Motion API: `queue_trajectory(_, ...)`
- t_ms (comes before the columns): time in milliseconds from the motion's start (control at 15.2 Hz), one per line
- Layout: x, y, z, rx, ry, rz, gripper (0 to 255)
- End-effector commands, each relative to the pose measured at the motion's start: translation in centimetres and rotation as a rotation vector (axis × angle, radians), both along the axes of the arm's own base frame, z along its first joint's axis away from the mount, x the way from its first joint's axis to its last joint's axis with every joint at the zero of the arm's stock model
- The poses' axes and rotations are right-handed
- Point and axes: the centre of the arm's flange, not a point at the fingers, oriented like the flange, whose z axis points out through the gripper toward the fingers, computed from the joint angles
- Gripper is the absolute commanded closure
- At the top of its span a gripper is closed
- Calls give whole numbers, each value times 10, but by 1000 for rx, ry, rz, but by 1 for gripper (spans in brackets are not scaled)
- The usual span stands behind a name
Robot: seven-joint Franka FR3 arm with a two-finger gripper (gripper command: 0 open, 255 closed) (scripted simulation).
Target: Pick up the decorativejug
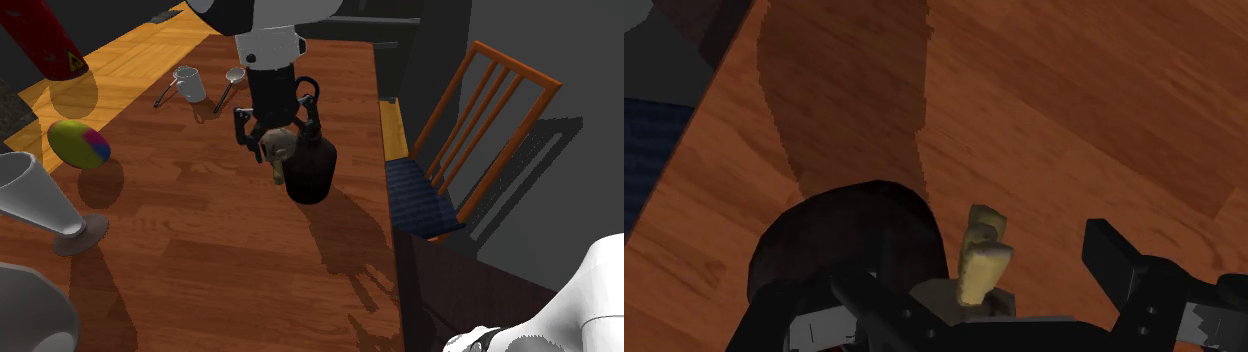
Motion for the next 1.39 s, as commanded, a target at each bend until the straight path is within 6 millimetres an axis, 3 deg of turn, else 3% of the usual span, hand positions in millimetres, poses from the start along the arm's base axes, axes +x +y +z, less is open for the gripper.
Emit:
queue_trajectory(0, 0, 0, -8, 0, 0, 0, 0)
queue_trajectory(66, 0, 0, -8, 0, 0, 0, 0)
queue_trajectory(132, 1, 0, -8, 0, 0, 0, 255)
queue_trajectory(726, 0, 0, -8, 0, 0, 0, 255)
queue_trajectory(1320, 0, 0, 40, 0, 0, 0, 255)
